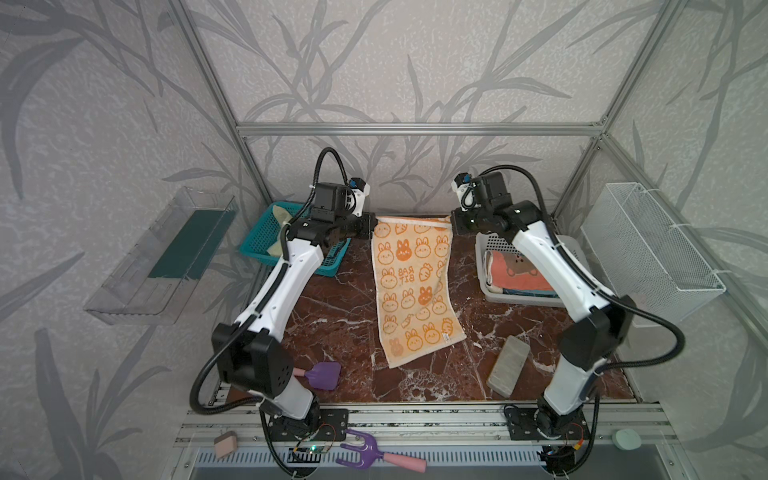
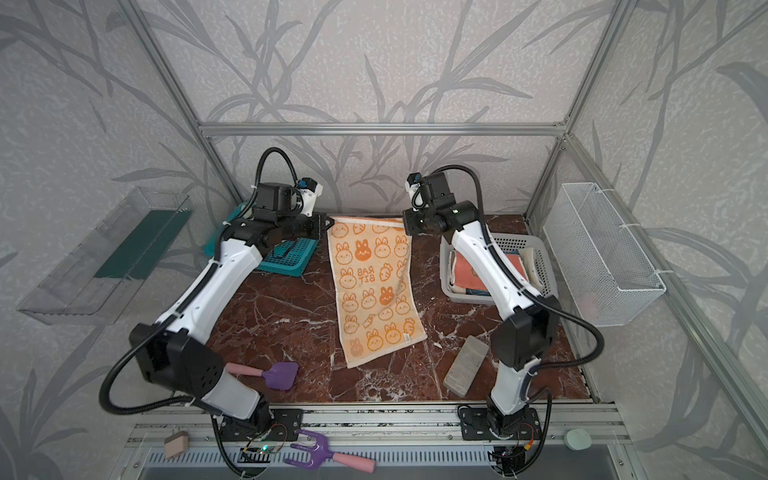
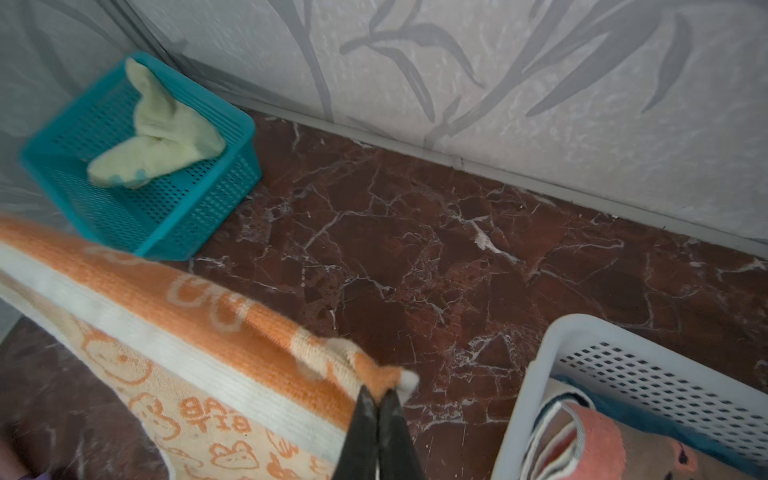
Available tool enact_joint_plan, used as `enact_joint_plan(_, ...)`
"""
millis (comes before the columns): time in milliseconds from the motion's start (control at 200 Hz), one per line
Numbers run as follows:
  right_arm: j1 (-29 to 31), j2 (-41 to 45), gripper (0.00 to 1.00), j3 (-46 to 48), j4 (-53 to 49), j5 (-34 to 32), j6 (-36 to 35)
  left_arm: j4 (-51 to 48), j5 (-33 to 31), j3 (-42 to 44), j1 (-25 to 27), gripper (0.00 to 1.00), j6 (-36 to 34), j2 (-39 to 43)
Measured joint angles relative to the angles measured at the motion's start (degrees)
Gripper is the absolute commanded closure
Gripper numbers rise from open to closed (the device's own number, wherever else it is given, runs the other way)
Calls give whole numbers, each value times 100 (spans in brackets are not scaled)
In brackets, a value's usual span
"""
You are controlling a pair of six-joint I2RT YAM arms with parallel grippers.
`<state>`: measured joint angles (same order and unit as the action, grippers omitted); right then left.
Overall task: Fold and stack the towels
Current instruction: 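Lift the orange towel with both grippers and lay it flat on the table, then fold the held edge over the towel toward the robot with both grippers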
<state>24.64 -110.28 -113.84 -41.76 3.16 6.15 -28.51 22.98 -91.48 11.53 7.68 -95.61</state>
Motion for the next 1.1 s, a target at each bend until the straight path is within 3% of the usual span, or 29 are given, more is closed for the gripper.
enact_joint_plan(115, -103, -1843, 100, -1362, -83, -13, 0, 616, 92, -13, -243, 100, 92, -1233)
enact_joint_plan(270, -219, -4426, 100, -4664, -1097, 149, 57, 903, 122, -155, -372, 100, 111, -2365)
enact_joint_plan(325, -247, -4903, 100, -5416, -1458, 208, 118, 964, 142, -160, -378, 100, 114, -2490)
enact_joint_plan(400, -289, -4996, 100, -5556, -1821, 293, 192, 1051, 177, -160, -378, 100, 114, -2500)
enact_joint_plan(465, -341, -4671, 100, -4942, -1790, 376, 267, 1193, 216, -155, -356, 100, 120, -2457)
enact_joint_plan(635, -413, -3158, 100, -2109, -1128, 664, 442, 1528, 334, 494, -256, 100, 160, -1996)
enact_joint_plan(920, -420, -1340, 100, 442, -138, 909, 590, 1893, 232, 2247, 81, 100, 398, -555)
enact_joint_plan(1100, -448, -791, 100, 2212, 522, 1145, 835, 2293, 26, 3370, 516, 100, 793, -352)
